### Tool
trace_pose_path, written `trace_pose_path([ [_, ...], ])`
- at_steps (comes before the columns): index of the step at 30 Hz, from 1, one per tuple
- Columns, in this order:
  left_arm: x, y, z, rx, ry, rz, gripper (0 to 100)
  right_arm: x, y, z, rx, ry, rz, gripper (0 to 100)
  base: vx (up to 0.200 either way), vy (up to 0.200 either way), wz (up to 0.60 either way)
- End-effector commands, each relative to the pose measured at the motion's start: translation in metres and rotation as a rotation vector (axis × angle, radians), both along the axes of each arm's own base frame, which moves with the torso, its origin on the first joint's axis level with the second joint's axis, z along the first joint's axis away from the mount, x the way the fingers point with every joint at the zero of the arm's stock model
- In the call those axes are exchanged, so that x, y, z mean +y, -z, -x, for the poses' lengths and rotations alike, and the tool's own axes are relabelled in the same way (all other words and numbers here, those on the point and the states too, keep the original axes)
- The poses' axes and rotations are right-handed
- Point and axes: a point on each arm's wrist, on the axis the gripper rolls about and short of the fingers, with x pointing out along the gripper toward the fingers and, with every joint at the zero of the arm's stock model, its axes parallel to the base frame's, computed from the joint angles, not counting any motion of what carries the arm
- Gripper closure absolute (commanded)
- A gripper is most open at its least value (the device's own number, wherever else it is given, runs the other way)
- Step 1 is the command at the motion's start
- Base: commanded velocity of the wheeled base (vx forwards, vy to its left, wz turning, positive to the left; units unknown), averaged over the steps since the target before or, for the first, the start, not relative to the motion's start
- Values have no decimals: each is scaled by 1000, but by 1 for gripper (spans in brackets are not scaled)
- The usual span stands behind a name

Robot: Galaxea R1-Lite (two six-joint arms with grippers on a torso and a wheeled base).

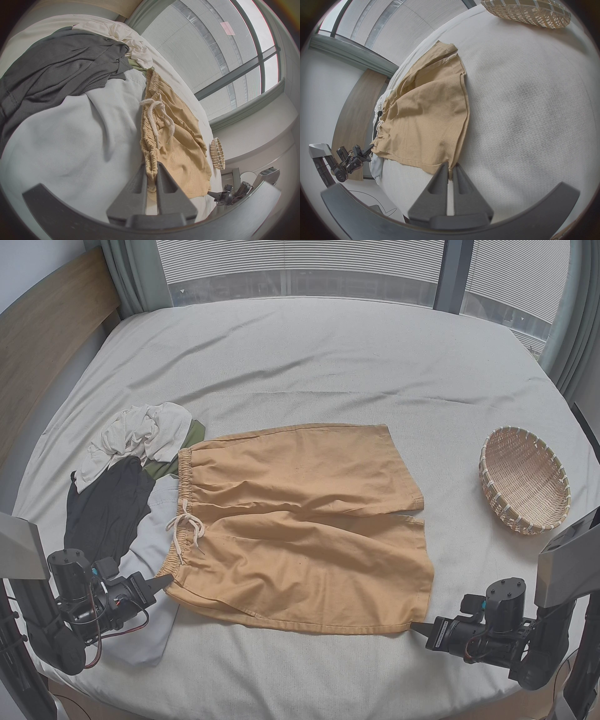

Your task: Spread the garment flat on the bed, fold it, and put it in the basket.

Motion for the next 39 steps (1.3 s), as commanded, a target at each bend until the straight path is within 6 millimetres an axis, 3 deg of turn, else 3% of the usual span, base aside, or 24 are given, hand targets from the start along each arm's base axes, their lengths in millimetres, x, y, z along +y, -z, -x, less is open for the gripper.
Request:
trace_pose_path([
  [1,-1,-14,8,-31,35,37,100,-6,-26,15,-67,-2,-34,100,0,0,0],
  [7,-2,-20,24,-14,112,82,100,-14,-29,25,-1,3,10,100,0,0,0],
  [11,1,-9,37,46,117,38,100,-18,-30,33,50,1,44,100,0,0,0],
  [24,11,10,51,171,172,-123,100,-25,-28,50,149,-46,151,100,0,0,0],
  [39,14,6,87,288,299,-216,100,-26,-31,73,226,-128,219,100,0,0,0],
])
